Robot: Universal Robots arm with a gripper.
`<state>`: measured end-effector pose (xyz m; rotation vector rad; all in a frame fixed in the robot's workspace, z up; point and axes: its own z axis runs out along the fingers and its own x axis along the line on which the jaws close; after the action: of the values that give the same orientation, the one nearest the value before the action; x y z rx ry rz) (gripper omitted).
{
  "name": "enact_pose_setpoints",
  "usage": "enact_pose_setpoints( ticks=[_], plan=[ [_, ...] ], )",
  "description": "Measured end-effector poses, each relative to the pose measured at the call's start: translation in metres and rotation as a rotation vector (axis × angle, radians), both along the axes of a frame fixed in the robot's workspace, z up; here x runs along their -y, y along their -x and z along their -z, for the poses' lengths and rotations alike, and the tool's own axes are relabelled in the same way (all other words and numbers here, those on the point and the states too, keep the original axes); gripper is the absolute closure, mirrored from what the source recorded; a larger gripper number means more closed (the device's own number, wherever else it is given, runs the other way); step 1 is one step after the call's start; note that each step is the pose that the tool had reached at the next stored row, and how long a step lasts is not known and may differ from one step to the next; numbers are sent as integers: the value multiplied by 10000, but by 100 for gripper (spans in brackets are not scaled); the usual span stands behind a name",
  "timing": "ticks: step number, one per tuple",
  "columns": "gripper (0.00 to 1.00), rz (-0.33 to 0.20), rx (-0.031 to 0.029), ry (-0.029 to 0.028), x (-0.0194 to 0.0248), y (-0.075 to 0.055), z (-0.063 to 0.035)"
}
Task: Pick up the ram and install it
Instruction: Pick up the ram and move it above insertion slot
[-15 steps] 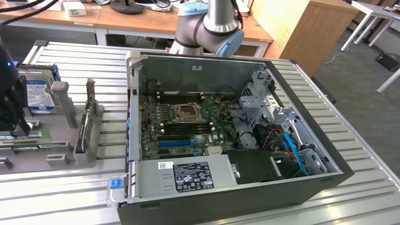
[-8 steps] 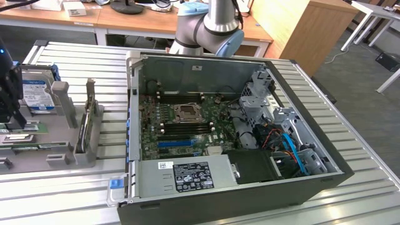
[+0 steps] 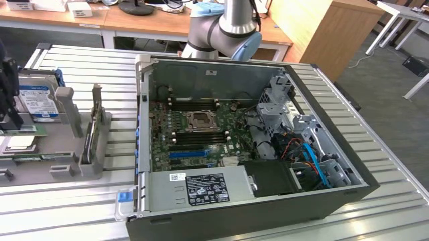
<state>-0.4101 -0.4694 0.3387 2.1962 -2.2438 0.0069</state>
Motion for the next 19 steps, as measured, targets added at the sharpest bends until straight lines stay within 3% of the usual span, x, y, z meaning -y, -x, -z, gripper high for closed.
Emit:
enact_pose_setpoints(
  ticks=[19],
  plan=[
    [88,0,0,0,0,0,-527]
  ],
)
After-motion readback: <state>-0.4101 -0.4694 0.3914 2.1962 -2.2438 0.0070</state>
